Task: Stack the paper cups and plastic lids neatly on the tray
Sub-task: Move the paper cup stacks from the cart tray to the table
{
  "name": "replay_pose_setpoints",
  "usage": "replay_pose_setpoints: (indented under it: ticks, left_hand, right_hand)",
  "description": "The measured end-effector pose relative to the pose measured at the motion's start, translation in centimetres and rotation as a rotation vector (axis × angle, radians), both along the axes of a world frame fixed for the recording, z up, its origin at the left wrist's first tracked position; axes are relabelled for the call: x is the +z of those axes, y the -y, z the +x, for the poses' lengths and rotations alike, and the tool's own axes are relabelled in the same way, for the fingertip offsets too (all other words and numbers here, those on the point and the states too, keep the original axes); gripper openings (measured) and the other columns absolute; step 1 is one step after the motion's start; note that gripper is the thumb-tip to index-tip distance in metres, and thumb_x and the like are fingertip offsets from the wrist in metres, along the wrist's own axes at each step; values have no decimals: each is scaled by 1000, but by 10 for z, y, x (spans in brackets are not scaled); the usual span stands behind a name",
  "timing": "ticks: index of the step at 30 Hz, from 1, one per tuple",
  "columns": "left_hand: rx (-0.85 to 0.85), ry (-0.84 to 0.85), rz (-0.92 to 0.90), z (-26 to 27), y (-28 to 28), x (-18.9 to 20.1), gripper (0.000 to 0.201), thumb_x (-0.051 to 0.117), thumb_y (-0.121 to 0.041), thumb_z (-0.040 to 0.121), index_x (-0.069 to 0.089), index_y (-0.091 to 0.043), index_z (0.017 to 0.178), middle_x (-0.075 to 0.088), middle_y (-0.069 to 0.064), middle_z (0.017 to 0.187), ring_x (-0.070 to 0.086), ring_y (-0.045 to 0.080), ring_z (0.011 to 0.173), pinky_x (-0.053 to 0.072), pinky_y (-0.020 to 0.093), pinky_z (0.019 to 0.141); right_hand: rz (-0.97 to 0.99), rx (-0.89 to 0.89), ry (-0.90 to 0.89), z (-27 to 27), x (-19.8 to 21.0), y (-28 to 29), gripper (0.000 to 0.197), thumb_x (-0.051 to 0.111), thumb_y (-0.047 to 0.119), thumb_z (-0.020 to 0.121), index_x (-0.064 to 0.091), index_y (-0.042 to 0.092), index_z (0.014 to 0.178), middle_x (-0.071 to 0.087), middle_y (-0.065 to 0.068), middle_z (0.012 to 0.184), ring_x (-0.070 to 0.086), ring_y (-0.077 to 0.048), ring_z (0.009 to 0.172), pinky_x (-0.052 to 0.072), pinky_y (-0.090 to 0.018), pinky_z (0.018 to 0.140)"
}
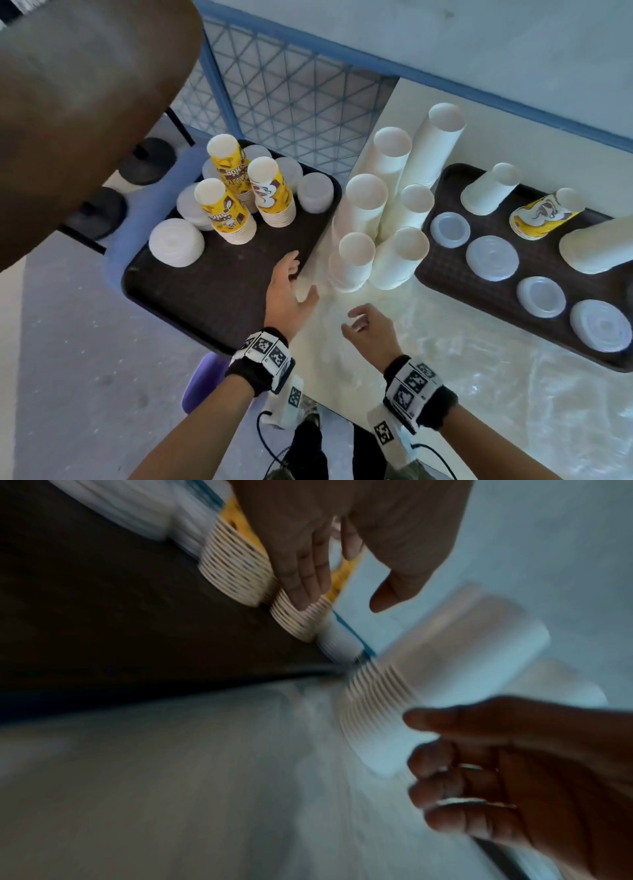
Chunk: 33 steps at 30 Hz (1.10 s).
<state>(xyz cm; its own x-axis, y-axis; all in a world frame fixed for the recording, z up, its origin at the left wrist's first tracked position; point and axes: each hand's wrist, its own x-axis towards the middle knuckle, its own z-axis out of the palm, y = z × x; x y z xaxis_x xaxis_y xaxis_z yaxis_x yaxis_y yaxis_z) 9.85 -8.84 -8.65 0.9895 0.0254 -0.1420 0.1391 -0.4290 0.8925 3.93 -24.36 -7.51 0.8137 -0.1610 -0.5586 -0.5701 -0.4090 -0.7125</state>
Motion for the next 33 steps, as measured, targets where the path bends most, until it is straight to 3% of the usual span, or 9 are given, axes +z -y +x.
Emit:
replay_pose_setpoints:
  ticks: [4, 7, 10, 14, 18, 22, 25, 30, 33]
  left_hand:
    - [283, 127, 38, 16, -47, 20, 59, 69, -9, 78, 41, -8, 129, 51, 11, 119, 51, 15, 101, 48, 30, 86]
    - [373, 185, 52, 43, -77, 35, 60, 70, -10, 78, 39, -6, 129, 47, 13, 123, 48, 15, 100, 48, 30, 83]
    - [370, 165, 80, 74, -98, 45, 71, 72, -14, 77, 32, -6, 135, 42, 13, 132, 46, 17, 109, 47, 34, 89]
    - [305, 154, 69, 104, -108, 49, 79, 76, -16, 74, 30, -5, 137, 40, 14, 137, 44, 25, 123, 40, 38, 103]
    - [257, 115, 55, 122, -107, 49, 76, 77, -13, 72, 34, -7, 135, 47, 12, 133, 46, 24, 123, 39, 36, 104]
    - [213, 93, 72, 124, -109, 41, 70, 75, -15, 75, 36, -8, 132, 50, 10, 130, 49, 25, 119, 40, 29, 96]
    - [184, 111, 72, 121, -113, 37, 63, 74, -20, 77, 40, -10, 129, 55, 9, 126, 52, 26, 116, 45, 37, 97]
    - [140, 85, 70, 99, -123, 35, 64, 73, -25, 78, 38, -15, 130, 56, 5, 123, 53, 20, 113, 45, 31, 93]
    - [125, 65, 40, 75, -130, 33, 65, 75, -23, 75, 39, -18, 129, 54, -3, 117, 53, 18, 111, 47, 37, 97]
  right_hand:
    - [123, 169, 205, 39, 25, -61, 20, 66, 13, 82, 59, 8, 101, 52, 8, 70, 52, -7, 65, 42, -13, 65]
    - [174, 82, 347, 86, 44, -101, 36, 66, 16, 82, 51, 10, 115, 53, 2, 88, 54, -12, 80, 49, -27, 76]
    - [56, -32, 484, 133, 57, -121, 55, 67, 16, 80, 41, 6, 127, 49, -13, 121, 49, -24, 109, 44, -36, 93]
    - [-32, -143, 492, 177, 61, -131, 75, 71, 13, 74, 30, 1, 136, 42, -19, 133, 44, -35, 120, 37, -38, 99]
    - [-56, -183, 444, 203, 50, -134, 93, 75, 19, 72, 17, 5, 143, 32, -19, 146, 31, -34, 135, 30, -42, 110]
    - [-60, -172, 477, 216, 40, -136, 87, 75, 19, 71, 25, 6, 141, 45, -19, 138, 43, -32, 128, 36, -44, 105]
    - [-86, -152, 512, 215, 37, -137, 68, 74, 18, 72, 41, 5, 130, 57, -14, 125, 52, -31, 117, 42, -38, 97]
    - [-113, -120, 525, 195, 33, -139, 64, 74, 19, 73, 43, 2, 126, 51, -17, 124, 52, -35, 113, 44, -42, 93]
    - [-133, -83, 548, 171, 28, -142, 63, 75, 19, 71, 45, 1, 124, 50, -19, 120, 53, -36, 109, 45, -44, 91]
